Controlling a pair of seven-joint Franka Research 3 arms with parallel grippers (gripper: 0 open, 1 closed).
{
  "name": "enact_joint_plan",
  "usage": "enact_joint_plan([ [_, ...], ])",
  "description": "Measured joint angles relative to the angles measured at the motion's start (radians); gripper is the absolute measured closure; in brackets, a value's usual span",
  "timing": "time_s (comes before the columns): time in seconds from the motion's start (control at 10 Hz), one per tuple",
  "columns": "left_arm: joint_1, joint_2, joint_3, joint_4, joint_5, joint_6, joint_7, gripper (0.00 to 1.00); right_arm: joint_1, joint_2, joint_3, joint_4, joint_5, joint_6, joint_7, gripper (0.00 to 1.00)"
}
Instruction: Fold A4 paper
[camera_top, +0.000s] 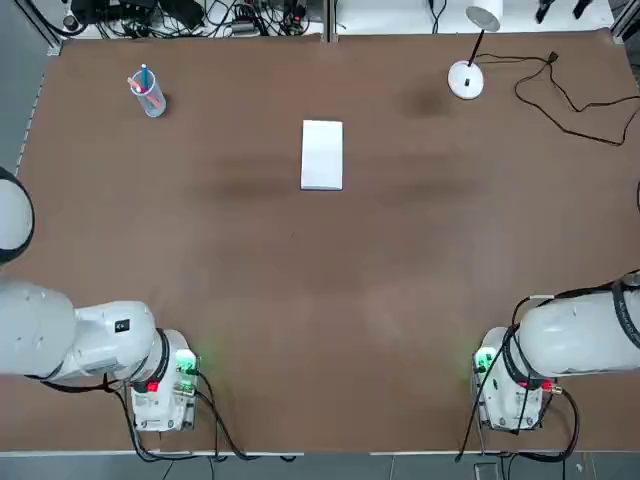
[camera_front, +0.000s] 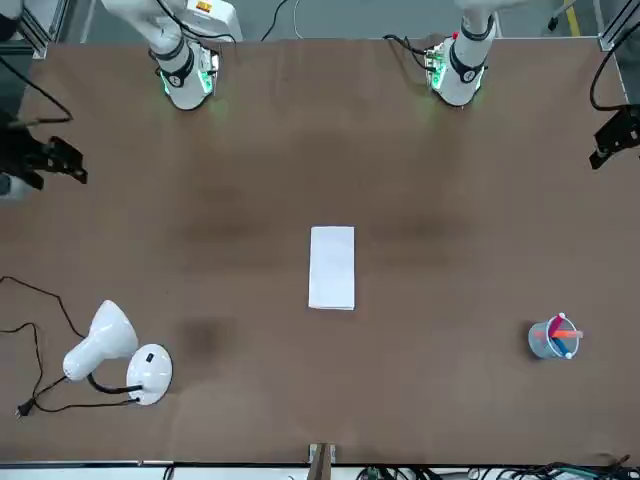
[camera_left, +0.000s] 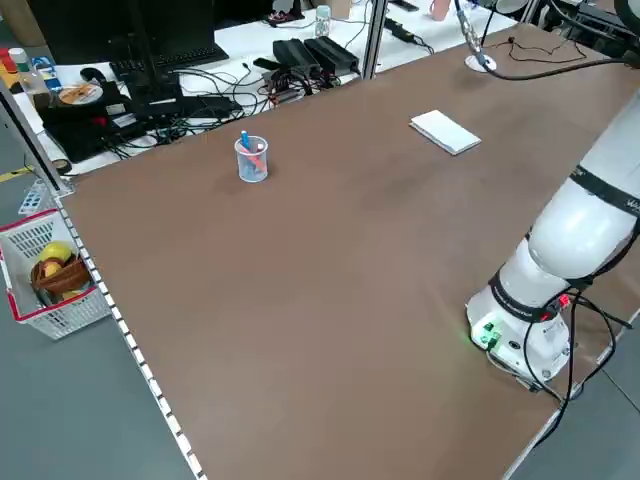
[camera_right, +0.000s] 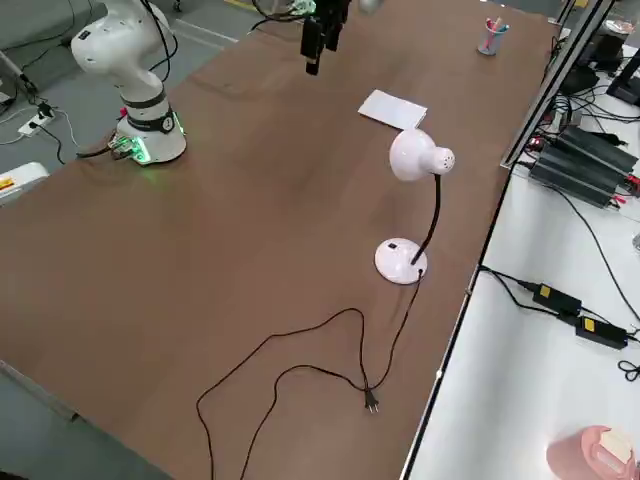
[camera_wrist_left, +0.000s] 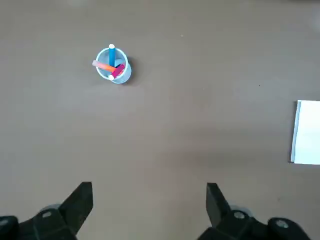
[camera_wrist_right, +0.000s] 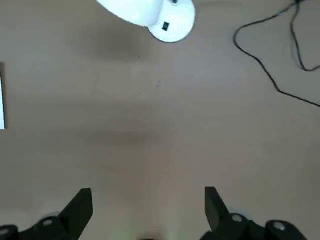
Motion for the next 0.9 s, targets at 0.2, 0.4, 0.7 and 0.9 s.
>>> enact_joint_plan([
  [0.2, 0.000, 0.000, 0.000, -0.011, -0.001, 0.009, 0.000, 0.00, -0.024, 0.000, -0.003, 0.049, 0.000, -0.056, 0.012, 0.01],
  [0.4, -0.001, -0.002, -0.001, -0.011, -0.001, 0.009, 0.000, 0.00, -0.047, 0.001, -0.013, 0.056, -0.001, -0.070, 0.015, 0.01],
  [0.7, -0.001, -0.005, -0.001, -0.011, -0.001, 0.009, 0.000, 0.00, -0.071, 0.002, -0.018, 0.056, -0.001, -0.069, 0.015, 0.01],
  [0.9, -0.001, -0.005, -0.001, -0.010, -0.001, 0.009, 0.000, 0.00, -0.080, 0.003, -0.018, 0.057, -0.001, -0.031, 0.015, 0.01],
])
